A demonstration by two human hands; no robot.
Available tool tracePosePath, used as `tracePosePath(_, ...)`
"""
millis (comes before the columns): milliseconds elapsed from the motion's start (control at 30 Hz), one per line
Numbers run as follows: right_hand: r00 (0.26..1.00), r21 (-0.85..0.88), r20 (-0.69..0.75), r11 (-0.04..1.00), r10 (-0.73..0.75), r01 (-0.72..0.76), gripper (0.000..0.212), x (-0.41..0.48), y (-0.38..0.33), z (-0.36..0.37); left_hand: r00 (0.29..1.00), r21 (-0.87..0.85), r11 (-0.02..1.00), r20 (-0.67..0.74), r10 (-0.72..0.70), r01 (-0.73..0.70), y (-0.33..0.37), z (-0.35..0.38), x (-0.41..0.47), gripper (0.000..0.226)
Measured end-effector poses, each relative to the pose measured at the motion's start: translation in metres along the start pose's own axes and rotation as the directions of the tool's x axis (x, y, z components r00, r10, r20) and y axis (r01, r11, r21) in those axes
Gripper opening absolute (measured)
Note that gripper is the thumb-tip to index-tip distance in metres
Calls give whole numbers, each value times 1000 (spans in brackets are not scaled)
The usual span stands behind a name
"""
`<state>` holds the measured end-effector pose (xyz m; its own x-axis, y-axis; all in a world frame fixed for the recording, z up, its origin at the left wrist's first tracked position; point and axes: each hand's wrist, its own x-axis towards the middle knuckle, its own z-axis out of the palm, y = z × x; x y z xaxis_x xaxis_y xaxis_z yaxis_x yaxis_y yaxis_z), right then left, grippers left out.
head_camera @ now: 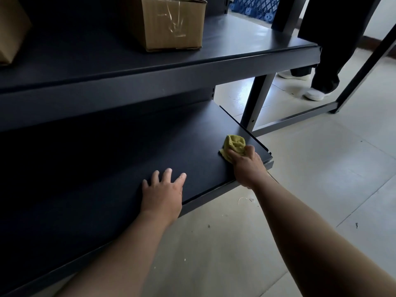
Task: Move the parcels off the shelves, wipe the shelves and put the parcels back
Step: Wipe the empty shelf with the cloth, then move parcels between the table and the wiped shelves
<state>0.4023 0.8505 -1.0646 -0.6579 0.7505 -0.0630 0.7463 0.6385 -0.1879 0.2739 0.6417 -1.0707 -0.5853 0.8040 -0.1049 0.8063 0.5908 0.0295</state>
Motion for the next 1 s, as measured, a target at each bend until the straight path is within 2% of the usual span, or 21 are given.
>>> tracePosePath(133,989,22,80,992,122,-124,61,12,-4,-6,1000,6,1000,-7,28,-28,0,0,8,47)
tracePosePath(200,982,52,106,985,157,-163,57,19,-9,-12,999,-5,999,2,41,-41,0,-3,12,46)
tracePosePath(433,980,260,-37,949,196,-180,44,-21,-21,-37,995,-188,982,84,46,-29,10,-45,12,40)
tracePosePath(533,959,431,-46,871,280,-234,37,-60,-33,-60,988,-329,944,153,36,16,26,-80,6,39)
tracePosePath(633,917,559,-11,763,398,-324,33,-102,-47,-100,976,-400,916,206,74,15,43,-123,-14,39)
tracePosePath(733,900,627,12,697,436,-347,33,-131,-60,-150,961,-468,883,260,98,36,54,-170,-37,39)
tracePosePath(867,884,688,20,635,467,-351,32,-167,-77,-234,965,-513,858,242,105,35,70,-247,-71,21)
tracePosePath(1000,867,710,11,606,498,-358,35,-207,-90,-330,959,-622,782,241,147,37,90,-345,-101,19)
